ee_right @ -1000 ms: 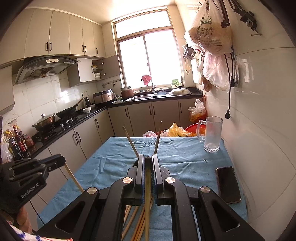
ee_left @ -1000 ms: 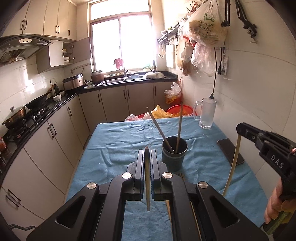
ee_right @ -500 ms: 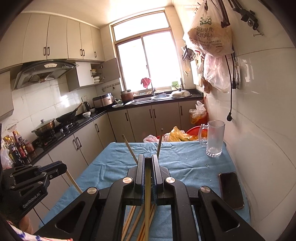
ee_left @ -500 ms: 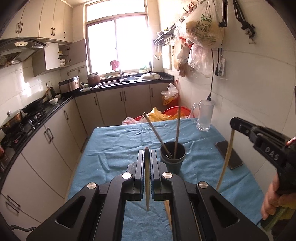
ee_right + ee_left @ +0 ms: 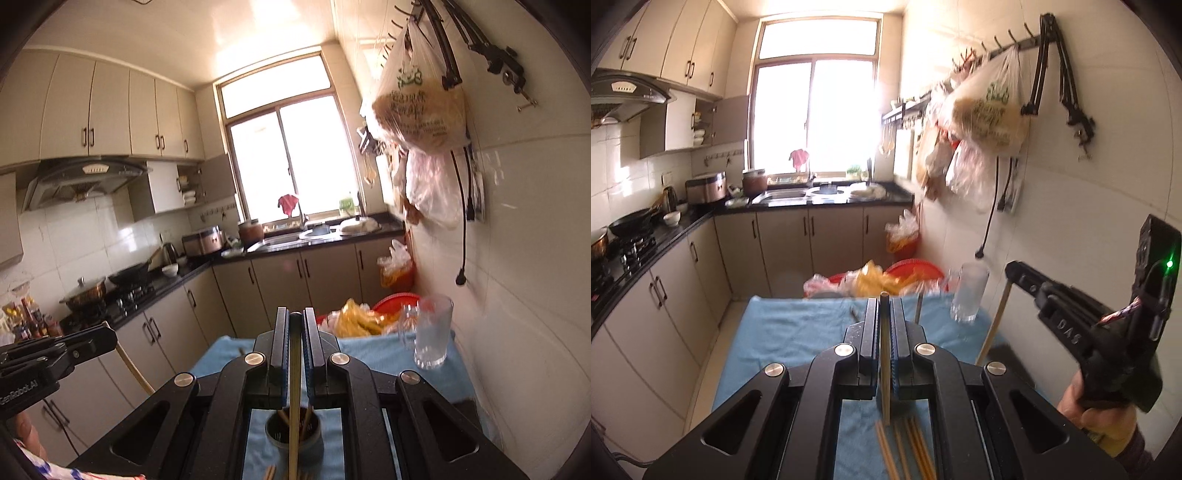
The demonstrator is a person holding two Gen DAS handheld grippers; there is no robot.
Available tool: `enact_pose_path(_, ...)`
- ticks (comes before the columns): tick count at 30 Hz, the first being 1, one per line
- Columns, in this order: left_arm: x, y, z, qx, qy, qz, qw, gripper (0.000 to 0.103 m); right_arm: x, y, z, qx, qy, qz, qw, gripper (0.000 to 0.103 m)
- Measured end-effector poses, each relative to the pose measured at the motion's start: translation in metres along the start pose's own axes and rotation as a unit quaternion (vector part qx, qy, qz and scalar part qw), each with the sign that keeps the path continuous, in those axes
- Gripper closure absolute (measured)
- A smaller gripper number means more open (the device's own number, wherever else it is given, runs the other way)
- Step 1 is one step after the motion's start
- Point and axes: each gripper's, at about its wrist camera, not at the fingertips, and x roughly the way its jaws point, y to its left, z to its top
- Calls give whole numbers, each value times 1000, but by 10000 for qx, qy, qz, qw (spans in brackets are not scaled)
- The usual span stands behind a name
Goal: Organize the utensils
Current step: 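Raise both held chopsticks and carry them over the black holder, then open both tools to release the chopsticks into the holder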
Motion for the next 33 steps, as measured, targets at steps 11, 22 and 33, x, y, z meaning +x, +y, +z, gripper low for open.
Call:
enact_pose_path(11,73,11,27,-468,-53,-120,9988,98,62,-5,15,-39,-220,-245,9994,96)
enact_pose_path(22,144,33,-23,-724,739,-42,9946,98,128,-34,-42,320,637,-370,9968,96)
enact_pose_path(33,145,43,-37,-832,794,96,9933,92,145,-52,-63,565,1071,-256,9923,84)
